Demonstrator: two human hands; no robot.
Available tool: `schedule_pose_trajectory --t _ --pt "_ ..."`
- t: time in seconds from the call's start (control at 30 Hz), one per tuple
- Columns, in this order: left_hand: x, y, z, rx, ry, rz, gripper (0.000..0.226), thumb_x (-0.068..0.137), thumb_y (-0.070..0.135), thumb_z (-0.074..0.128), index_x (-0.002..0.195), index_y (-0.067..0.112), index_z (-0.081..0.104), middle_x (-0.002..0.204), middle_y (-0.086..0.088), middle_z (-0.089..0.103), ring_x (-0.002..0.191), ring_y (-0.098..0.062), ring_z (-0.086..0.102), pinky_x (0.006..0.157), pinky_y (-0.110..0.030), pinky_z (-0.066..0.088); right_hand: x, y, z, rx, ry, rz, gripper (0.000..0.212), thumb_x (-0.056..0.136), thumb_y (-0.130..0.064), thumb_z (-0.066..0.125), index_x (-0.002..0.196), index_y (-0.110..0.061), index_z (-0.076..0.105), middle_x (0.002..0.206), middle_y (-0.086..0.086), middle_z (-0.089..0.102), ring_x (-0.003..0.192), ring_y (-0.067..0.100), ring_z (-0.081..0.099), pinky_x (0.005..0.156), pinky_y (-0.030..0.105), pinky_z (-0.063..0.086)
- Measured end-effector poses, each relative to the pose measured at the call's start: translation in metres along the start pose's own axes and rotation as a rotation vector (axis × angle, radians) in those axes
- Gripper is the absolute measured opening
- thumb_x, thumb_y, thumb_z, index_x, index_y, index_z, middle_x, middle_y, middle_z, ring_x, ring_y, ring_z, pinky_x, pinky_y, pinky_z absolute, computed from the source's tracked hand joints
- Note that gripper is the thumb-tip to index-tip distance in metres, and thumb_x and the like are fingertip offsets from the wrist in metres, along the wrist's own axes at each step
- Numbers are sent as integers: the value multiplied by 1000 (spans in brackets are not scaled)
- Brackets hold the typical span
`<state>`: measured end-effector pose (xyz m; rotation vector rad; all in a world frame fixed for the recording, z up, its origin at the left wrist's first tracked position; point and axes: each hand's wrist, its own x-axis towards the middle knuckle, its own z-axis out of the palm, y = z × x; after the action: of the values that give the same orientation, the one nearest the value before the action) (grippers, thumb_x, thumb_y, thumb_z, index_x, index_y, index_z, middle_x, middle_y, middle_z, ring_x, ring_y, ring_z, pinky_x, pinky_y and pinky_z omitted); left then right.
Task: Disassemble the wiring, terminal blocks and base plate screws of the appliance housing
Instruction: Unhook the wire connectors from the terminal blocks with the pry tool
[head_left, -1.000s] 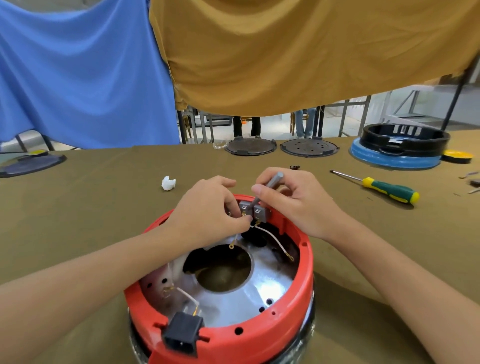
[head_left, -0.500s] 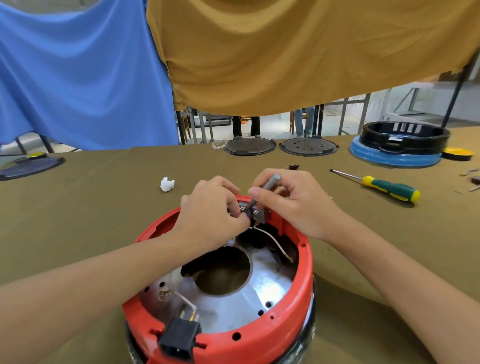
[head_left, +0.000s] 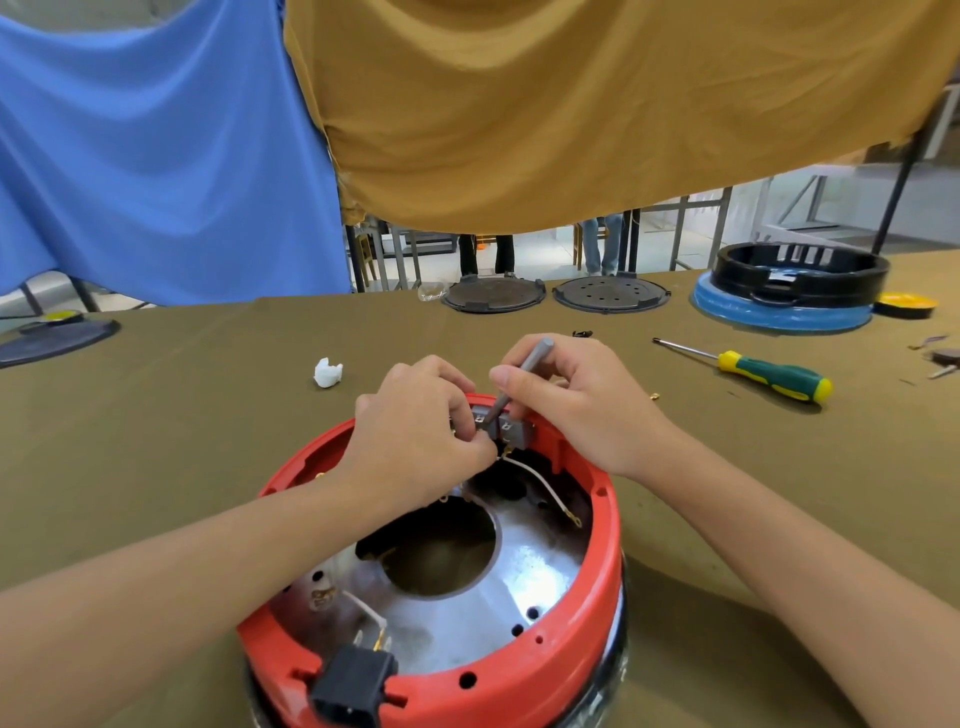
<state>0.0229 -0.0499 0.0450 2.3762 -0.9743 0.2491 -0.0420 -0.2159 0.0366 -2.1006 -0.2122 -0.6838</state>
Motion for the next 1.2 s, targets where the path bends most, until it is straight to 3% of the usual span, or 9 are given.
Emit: schedule_pose_trajectory --t 0.37,0.5,0.8,1.2 --pt "0 -2 1 8 10 20 30 73 28 73 47 27 58 103 20 57 95 -6 45 86 -43 42 -1 1 0 -5 4 -19 17 97 -23 64 83 -14 68 69 -1 70 64 16 70 62 29 55" --pt "0 -3 2 30 13 30 28 73 29 73 49 26 58 102 21 55 95 -5 43 84 -40 40 1 2 0 59 10 18 18 97 -20 64 83 -9 68 66 5 70 58 18 67 58 23 49" --pt "1 -4 3 51 13 35 28 73 31 72 51 26 56 102 20 53 99 -7 44 83 -38 37 -2 3 2 45 41 8 17 97 -23 65 82 -14 67 71 6 71 66 23 70 68 47 57" --pt "1 -5 4 51 11 45 26 72 31 72 52 25 56 102 21 52 98 -6 41 81 -36 31 1 4 1 111 13 36 19 97 -21 64 84 -9 68 68 9 70 61 27 68 67 49 56"
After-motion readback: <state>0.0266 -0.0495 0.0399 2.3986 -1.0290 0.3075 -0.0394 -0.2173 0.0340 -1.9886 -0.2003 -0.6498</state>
